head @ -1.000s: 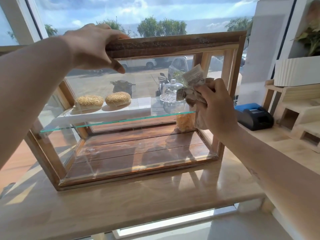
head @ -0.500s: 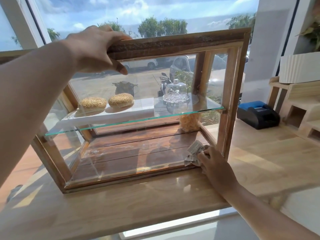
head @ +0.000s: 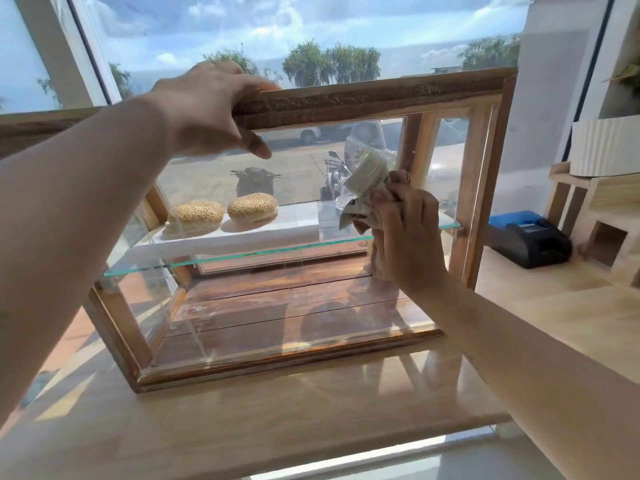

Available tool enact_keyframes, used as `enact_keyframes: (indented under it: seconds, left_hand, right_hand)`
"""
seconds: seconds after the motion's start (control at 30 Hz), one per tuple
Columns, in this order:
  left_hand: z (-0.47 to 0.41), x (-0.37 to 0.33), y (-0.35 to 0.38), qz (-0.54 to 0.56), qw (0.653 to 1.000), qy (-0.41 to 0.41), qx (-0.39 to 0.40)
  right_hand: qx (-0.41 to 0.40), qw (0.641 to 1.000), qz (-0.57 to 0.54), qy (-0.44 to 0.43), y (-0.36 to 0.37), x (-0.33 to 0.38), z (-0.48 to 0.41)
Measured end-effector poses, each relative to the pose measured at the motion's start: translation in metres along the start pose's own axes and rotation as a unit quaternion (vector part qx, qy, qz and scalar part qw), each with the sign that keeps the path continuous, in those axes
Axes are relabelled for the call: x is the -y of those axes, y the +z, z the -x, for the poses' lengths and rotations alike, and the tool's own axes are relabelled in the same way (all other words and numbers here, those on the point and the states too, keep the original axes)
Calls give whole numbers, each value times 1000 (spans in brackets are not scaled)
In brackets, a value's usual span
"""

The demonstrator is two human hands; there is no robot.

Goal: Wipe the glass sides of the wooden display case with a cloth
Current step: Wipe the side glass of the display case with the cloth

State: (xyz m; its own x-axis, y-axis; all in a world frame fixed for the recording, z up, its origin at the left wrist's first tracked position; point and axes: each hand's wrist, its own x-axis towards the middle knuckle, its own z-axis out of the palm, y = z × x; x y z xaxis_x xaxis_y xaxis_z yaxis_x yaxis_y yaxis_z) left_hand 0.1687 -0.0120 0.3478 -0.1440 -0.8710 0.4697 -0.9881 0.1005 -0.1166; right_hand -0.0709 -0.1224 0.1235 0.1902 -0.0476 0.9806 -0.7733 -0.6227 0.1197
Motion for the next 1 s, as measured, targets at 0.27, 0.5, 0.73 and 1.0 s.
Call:
enact_keyframes:
  seconds: [0.27, 0.5, 0.73, 1.0]
  left_hand:
    - [2, -3, -1, 21, 1000, -3, -5]
    - [1, -1, 0, 3, 1000, 7, -5]
    - [0, 1, -1, -11, 1000, 10, -2]
    - [-1, 2, 0, -2, 1000, 12, -6]
  right_hand:
    - [92, 995, 0, -25, 4, 19, 126]
    - [136, 990, -27, -16, -5, 21, 110]
    - [-22, 999, -38, 28, -3, 22, -52]
    - [1, 998, -16, -63, 13, 33, 27]
